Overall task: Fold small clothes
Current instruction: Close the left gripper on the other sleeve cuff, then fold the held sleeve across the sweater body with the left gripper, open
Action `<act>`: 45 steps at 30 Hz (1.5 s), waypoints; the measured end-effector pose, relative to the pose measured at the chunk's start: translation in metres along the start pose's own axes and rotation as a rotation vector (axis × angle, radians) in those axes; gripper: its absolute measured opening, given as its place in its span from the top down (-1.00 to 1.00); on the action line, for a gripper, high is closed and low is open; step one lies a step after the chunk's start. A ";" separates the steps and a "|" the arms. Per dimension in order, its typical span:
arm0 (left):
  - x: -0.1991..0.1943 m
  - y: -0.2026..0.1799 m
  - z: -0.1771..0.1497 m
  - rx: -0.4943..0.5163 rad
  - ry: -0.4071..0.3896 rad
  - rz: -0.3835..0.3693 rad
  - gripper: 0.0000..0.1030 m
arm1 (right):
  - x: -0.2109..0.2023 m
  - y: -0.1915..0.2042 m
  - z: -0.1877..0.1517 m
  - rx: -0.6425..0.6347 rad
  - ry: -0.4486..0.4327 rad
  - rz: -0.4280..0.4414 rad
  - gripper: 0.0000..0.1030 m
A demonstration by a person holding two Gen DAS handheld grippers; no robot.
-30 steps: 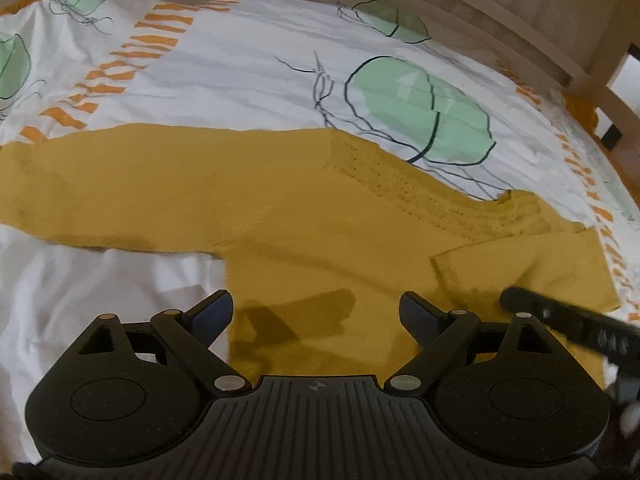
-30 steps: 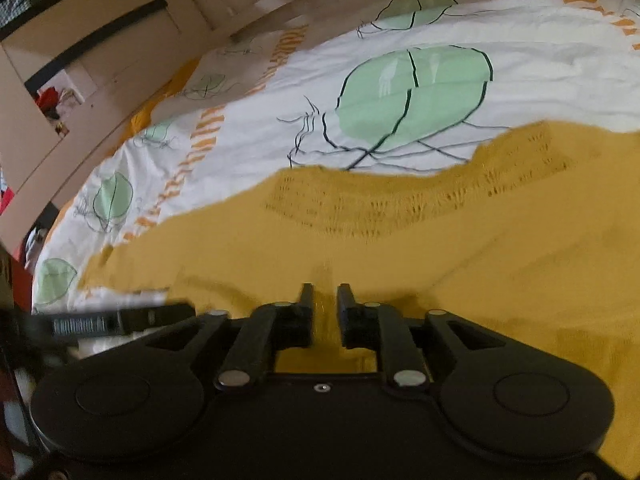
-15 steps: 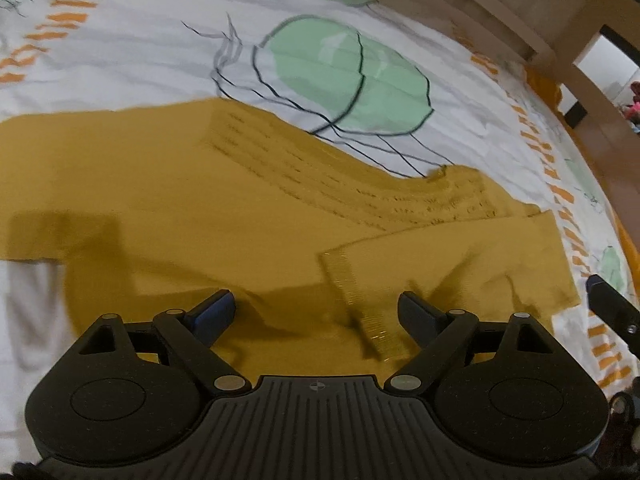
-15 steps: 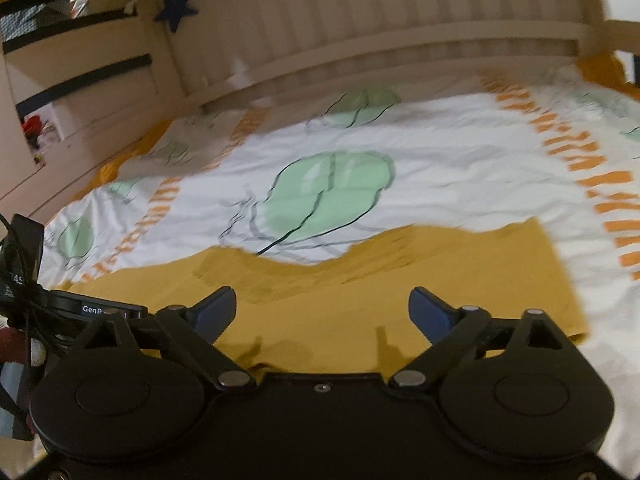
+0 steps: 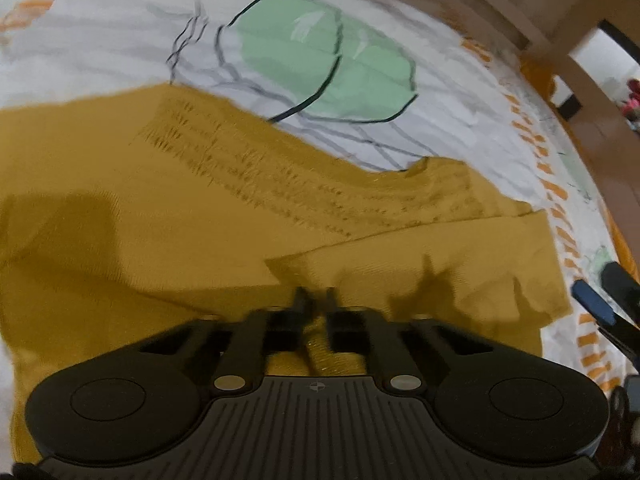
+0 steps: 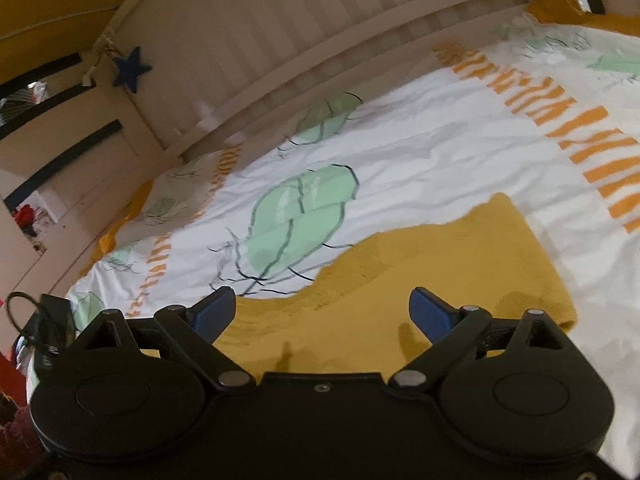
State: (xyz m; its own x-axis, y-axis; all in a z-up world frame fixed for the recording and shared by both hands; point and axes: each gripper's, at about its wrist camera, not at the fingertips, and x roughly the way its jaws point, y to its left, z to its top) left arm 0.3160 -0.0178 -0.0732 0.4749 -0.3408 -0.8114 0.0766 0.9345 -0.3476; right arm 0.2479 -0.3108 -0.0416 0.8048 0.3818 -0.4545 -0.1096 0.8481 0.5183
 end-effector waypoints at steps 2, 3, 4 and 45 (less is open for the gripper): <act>-0.008 -0.006 0.003 0.044 -0.035 0.027 0.94 | 0.001 -0.005 0.000 0.029 0.012 -0.011 -0.84; -0.015 -0.008 0.006 0.066 -0.054 0.035 0.94 | 0.002 -0.007 0.001 0.042 0.017 -0.016 -0.84; -0.023 -0.010 0.009 0.090 -0.079 0.044 0.94 | 0.003 -0.010 0.001 0.050 0.022 -0.021 -0.84; -0.037 0.096 0.024 0.027 -0.130 0.351 0.50 | 0.023 -0.022 -0.012 0.023 0.134 -0.175 -0.84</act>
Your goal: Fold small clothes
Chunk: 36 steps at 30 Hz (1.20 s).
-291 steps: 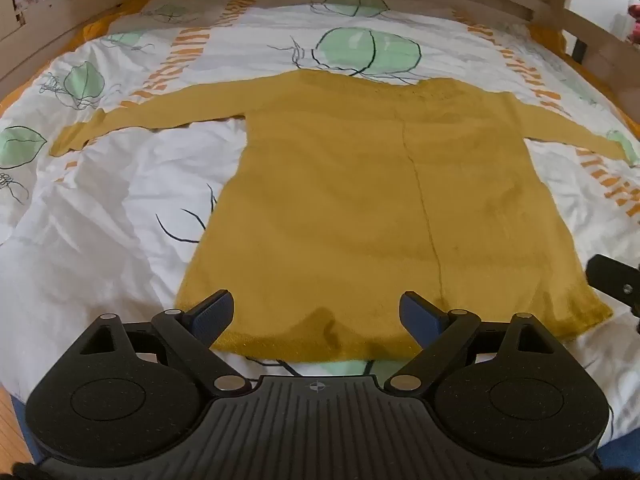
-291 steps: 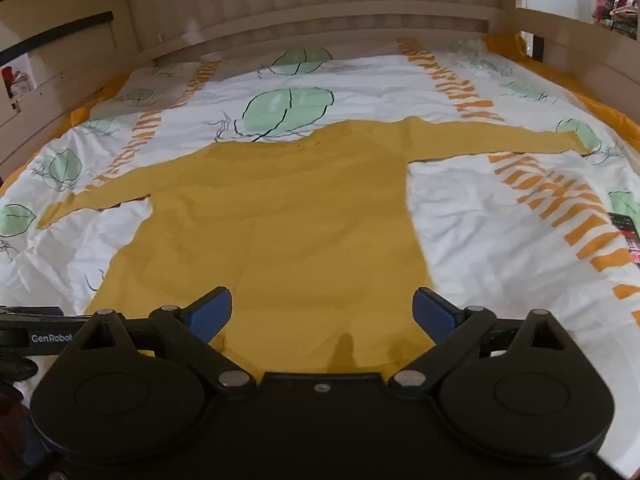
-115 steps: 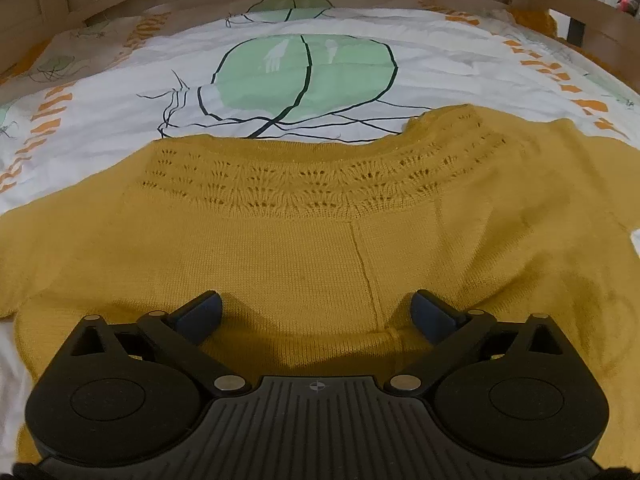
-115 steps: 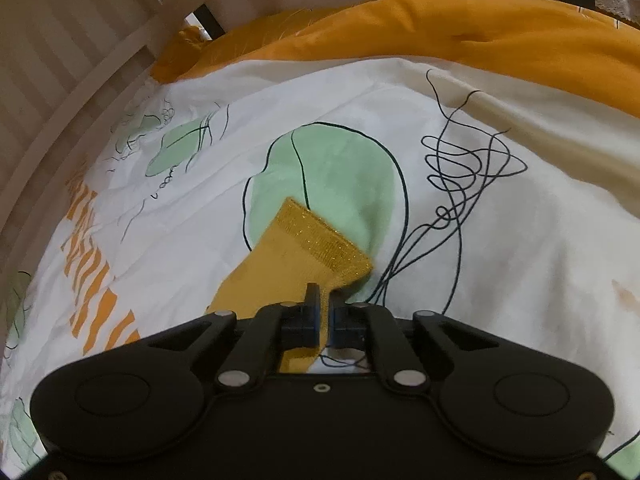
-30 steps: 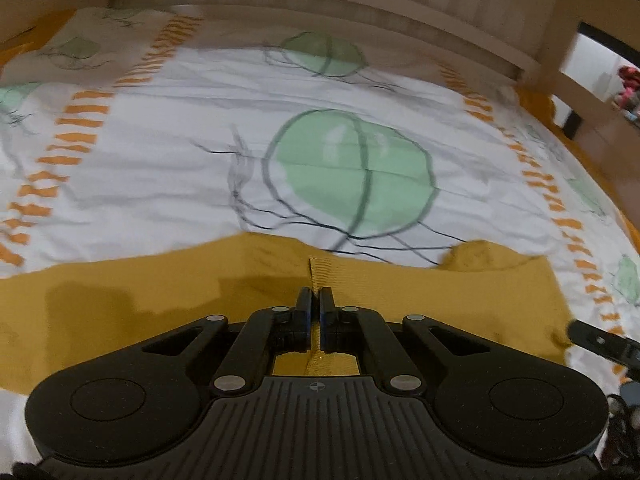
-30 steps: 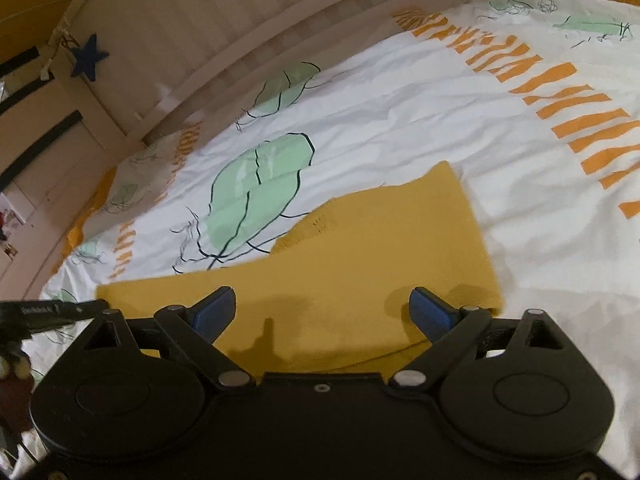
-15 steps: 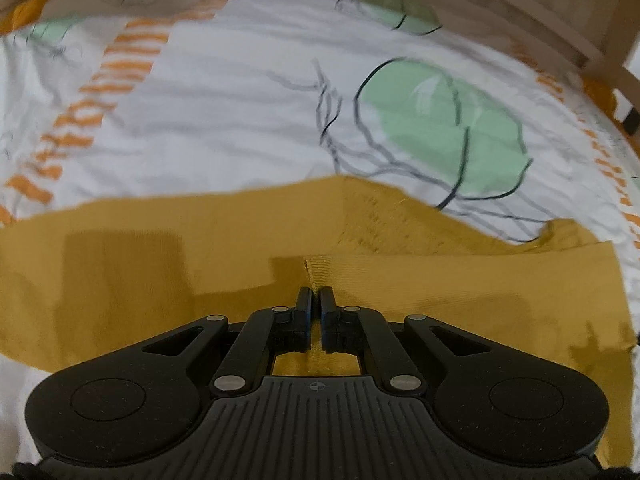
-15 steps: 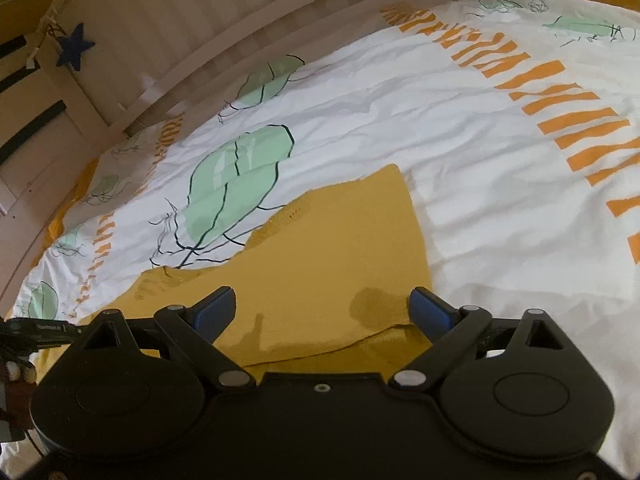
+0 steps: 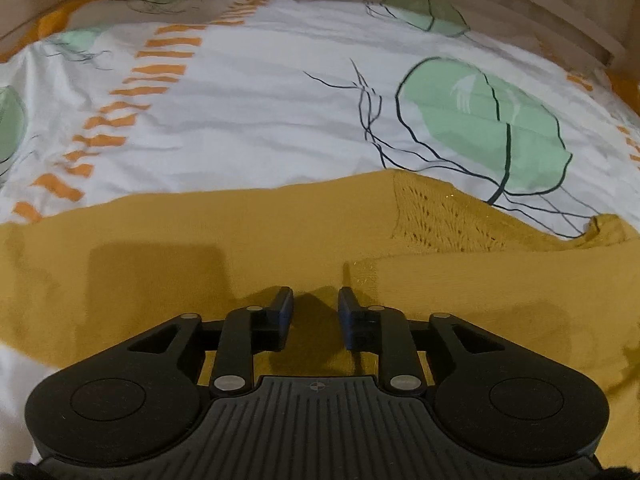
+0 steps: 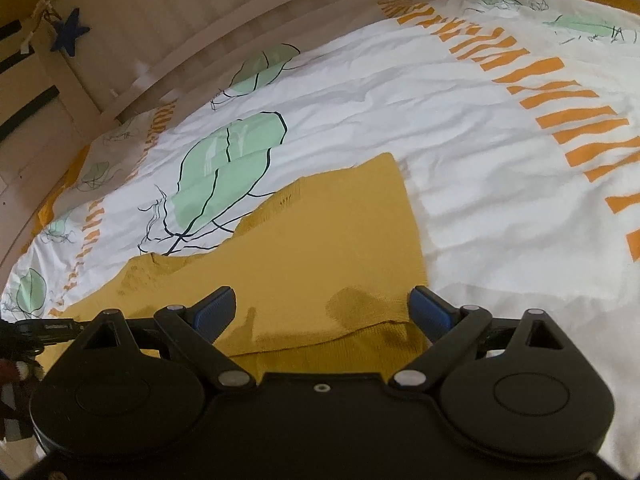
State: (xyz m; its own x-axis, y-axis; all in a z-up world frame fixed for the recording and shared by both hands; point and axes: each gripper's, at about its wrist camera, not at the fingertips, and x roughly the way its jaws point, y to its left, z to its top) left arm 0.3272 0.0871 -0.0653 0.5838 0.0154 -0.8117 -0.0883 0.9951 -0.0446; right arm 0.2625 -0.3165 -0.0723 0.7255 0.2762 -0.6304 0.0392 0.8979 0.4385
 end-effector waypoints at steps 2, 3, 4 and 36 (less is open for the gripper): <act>-0.013 -0.002 -0.009 -0.001 -0.015 -0.021 0.48 | 0.000 0.001 0.000 -0.002 -0.003 0.000 -0.84; -0.018 -0.004 -0.014 0.008 -0.021 -0.026 0.46 | -0.001 0.001 0.000 -0.002 -0.003 0.001 -0.84; -0.022 -0.007 -0.019 0.023 -0.020 -0.026 0.46 | 0.000 0.001 0.000 -0.003 -0.003 0.001 -0.84; -0.075 0.160 -0.024 -0.235 -0.161 -0.049 -0.44 | -0.002 0.028 -0.011 -0.051 -0.030 0.267 -0.99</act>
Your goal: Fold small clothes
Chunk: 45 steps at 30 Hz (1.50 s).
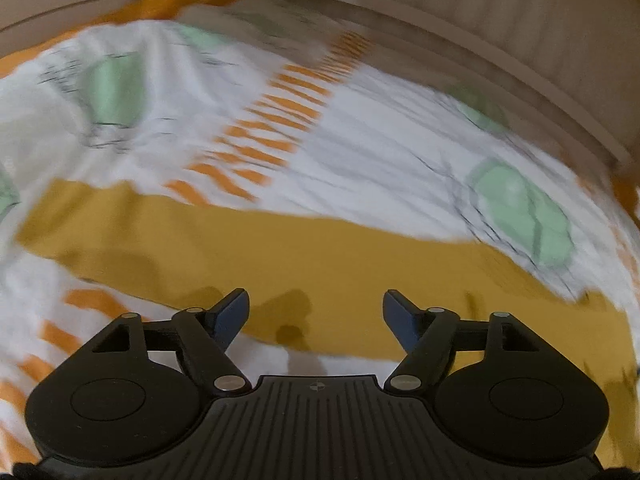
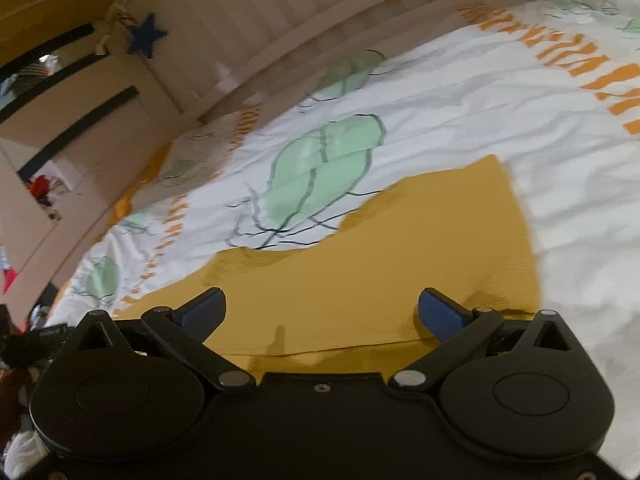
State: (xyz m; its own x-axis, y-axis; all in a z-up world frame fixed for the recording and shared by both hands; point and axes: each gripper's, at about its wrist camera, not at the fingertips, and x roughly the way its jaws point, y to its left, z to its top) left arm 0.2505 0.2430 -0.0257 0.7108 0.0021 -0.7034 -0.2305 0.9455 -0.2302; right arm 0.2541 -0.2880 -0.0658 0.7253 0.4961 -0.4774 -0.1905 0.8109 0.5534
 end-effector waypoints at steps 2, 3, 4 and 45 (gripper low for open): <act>0.000 0.025 0.010 -0.050 -0.003 0.033 -0.48 | 0.001 0.004 -0.002 0.002 0.002 0.031 -0.99; 0.000 0.038 0.013 -0.071 -0.005 0.050 -0.51 | 0.002 0.005 -0.003 0.009 0.004 0.046 -0.99; 0.000 0.049 0.016 -0.096 -0.009 0.070 -0.53 | 0.003 0.006 -0.003 0.019 0.010 0.064 -0.99; 0.006 0.168 0.037 -0.423 -0.183 -0.013 0.90 | 0.087 0.138 -0.056 0.007 0.225 0.269 -0.99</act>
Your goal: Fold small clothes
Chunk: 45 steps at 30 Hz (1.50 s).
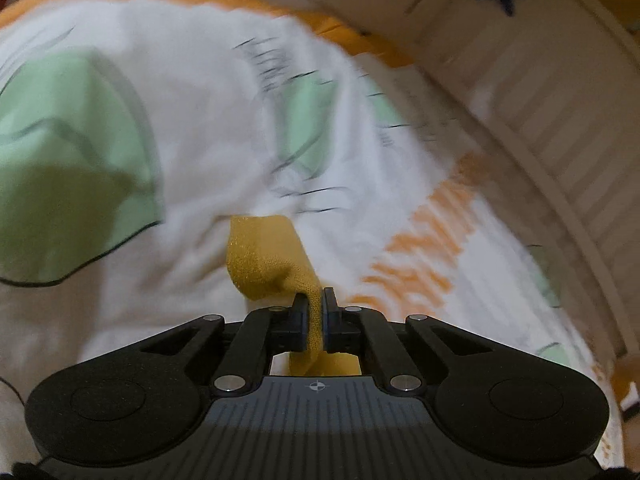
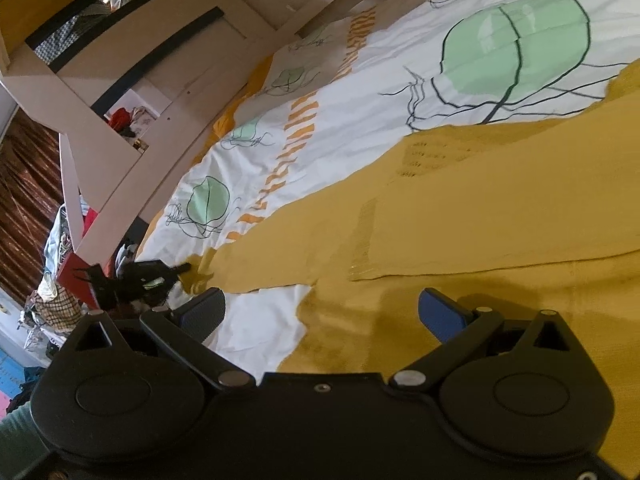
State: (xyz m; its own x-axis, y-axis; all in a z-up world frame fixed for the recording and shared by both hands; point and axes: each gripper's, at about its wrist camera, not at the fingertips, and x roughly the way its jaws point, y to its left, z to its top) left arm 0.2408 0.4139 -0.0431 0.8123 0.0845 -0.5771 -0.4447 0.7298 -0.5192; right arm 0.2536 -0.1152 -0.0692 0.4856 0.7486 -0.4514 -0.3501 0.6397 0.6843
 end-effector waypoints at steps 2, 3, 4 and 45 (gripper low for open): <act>-0.013 -0.024 0.003 0.033 -0.020 -0.043 0.90 | -0.008 -0.005 0.002 0.000 -0.005 -0.011 -0.99; -0.020 -0.040 0.005 0.051 -0.030 -0.072 0.90 | -0.012 -0.008 0.003 -0.002 -0.006 -0.019 -0.99; -0.027 -0.054 0.006 0.067 -0.037 -0.099 0.90 | -0.017 -0.010 0.004 -0.005 -0.009 -0.030 -0.99; 0.035 -0.405 -0.288 0.463 0.431 -0.599 0.35 | -0.183 -0.132 0.053 0.196 -0.282 -0.366 -0.99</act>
State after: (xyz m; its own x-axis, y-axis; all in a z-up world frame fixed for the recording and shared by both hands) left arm 0.3412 -0.0743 -0.0346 0.6051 -0.5976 -0.5260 0.2855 0.7797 -0.5573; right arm 0.2532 -0.3455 -0.0468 0.7554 0.3879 -0.5282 0.0277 0.7864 0.6172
